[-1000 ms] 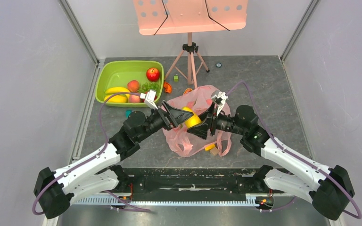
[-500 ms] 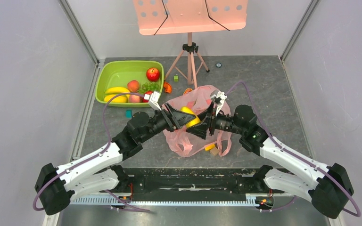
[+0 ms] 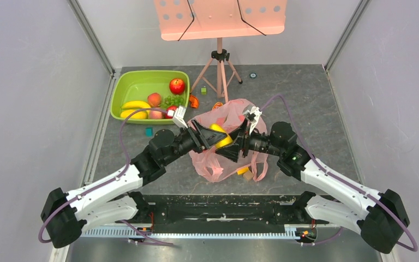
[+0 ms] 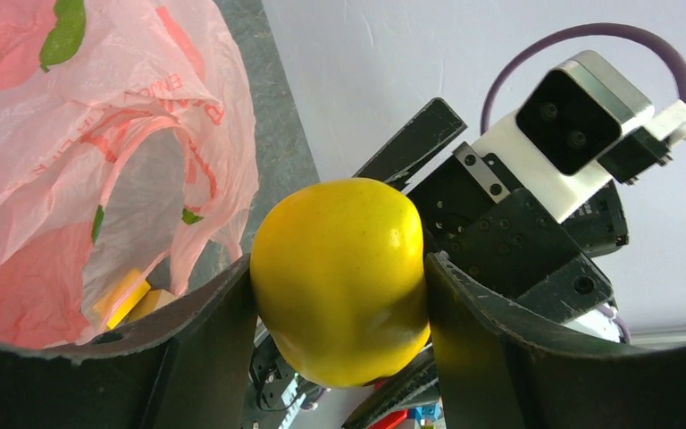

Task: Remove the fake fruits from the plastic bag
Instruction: Take out the fake fruit from the plastic bag.

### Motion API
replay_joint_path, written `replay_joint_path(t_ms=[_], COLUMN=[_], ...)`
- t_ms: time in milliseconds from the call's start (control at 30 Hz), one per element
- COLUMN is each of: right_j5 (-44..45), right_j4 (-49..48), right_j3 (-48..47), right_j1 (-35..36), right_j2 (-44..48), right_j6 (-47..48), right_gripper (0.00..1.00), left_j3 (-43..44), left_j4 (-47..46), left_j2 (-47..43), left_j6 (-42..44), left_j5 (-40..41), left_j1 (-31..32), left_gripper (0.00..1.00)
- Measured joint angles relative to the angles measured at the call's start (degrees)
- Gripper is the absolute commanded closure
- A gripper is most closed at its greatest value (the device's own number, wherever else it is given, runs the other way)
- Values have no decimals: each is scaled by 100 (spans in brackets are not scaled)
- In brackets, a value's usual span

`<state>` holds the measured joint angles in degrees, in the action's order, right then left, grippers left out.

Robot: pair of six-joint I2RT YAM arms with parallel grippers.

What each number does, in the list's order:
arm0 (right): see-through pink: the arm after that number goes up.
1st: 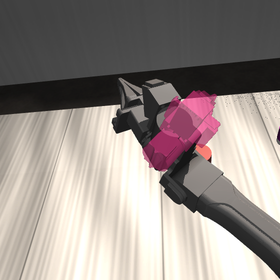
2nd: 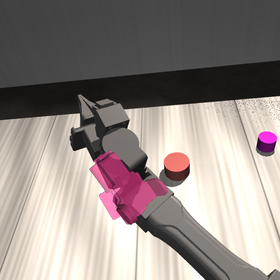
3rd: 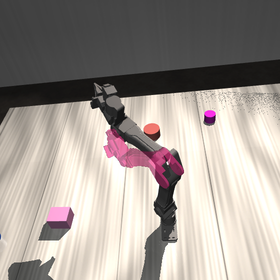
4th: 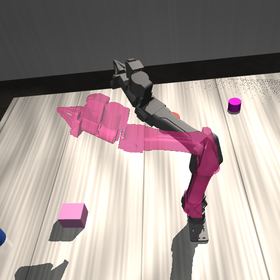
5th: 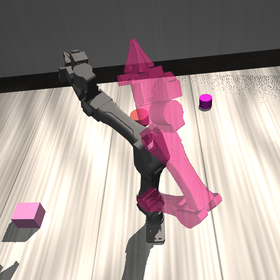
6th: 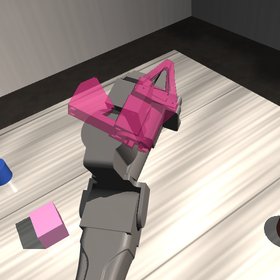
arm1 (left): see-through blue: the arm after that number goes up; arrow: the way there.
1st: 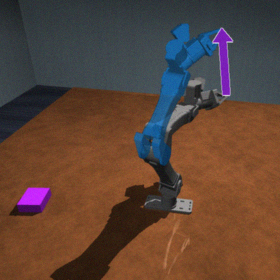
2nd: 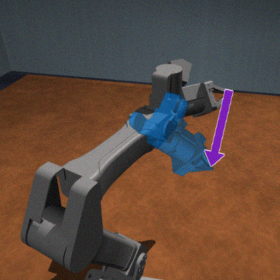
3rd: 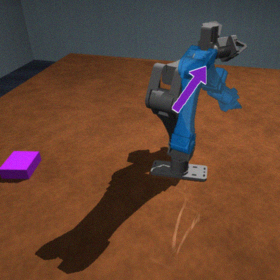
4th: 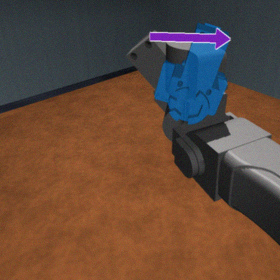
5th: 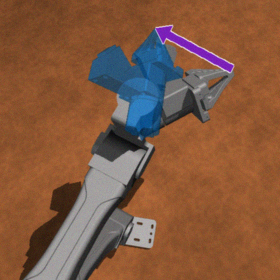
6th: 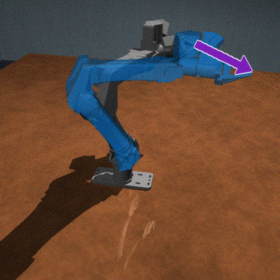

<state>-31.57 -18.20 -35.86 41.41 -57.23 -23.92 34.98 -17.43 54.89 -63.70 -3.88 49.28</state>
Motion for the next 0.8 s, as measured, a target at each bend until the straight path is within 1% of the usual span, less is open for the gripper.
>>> replay_joint_path(t_ms=[100,133,200,300,400,500,600,633,800], right_j5=[57,76,157,293,450,608,730,765,911], right_j4=[81,133,273,461,649,774,916,979,1239], right_j3=[0,0,0,0,0,0,0,0,2], right_j1=[13,13,13,13,13,13,13,13,13], right_j2=[37,72,188,404,629,804,905,922,990], right_j6=[136,175,299,490,654,769,870,901,992], right_gripper=[13,7,3,2,2,2,2,2,2], left_j3=[125,168,369,669,922,1106,1189,1233,1589], left_j4=[321,409,793,1237,1545,1829,2017,2120,2444], left_j2=[-20,-31,-79,-177,-243,-221,-122,-55,378], left_j6=[11,17,94,291,448,533,647,697,935], left_j5=[168,219,433,697,822,793,664,608,461], left_j1=[37,37,31,-28,-251,-734,-1360,-1641,-2647], left_gripper=[69,69,69,69,70,70,70,70,70])
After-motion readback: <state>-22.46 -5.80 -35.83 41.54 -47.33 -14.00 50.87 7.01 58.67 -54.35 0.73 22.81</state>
